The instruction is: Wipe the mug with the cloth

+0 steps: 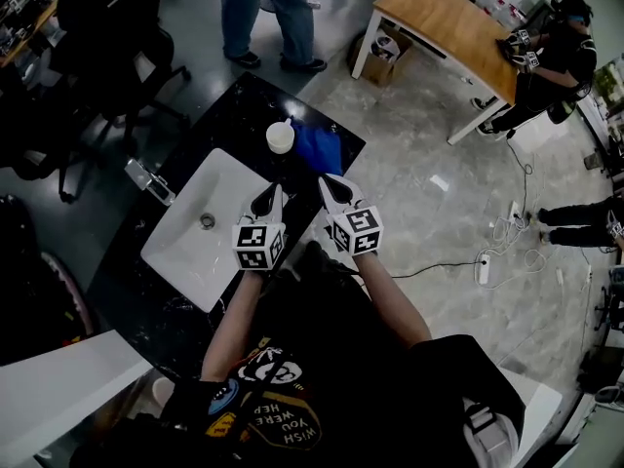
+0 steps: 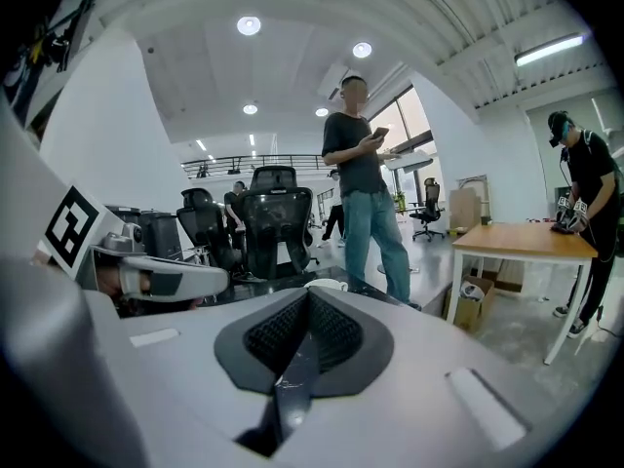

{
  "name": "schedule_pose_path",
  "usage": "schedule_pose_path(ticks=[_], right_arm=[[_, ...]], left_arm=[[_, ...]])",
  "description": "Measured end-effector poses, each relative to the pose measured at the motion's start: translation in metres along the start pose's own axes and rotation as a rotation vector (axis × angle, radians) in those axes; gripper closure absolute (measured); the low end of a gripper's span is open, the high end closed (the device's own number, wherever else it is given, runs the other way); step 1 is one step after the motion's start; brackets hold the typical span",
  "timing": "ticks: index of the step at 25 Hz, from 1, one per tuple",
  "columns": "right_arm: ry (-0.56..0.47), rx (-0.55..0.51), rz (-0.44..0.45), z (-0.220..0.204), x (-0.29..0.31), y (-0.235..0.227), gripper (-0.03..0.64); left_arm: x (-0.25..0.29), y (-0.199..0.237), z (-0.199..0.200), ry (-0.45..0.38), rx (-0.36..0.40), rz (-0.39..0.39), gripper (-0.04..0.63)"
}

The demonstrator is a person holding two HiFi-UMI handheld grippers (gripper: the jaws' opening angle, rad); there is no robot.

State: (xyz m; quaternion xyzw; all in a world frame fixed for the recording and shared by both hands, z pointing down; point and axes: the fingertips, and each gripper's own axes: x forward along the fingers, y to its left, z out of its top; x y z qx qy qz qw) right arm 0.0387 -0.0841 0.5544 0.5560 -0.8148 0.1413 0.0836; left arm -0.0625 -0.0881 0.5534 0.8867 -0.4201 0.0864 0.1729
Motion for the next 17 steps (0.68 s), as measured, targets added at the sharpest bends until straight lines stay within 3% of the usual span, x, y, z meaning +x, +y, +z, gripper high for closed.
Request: schedule_pose_path(ticks=[17], right_arm=[[-0.02,-0.003,-0.041,0.002,-0.007,0.025,0.617]], left_arm=[[-0.007,-0.002,0.003,0.001,0.027,-0.07,0.592]])
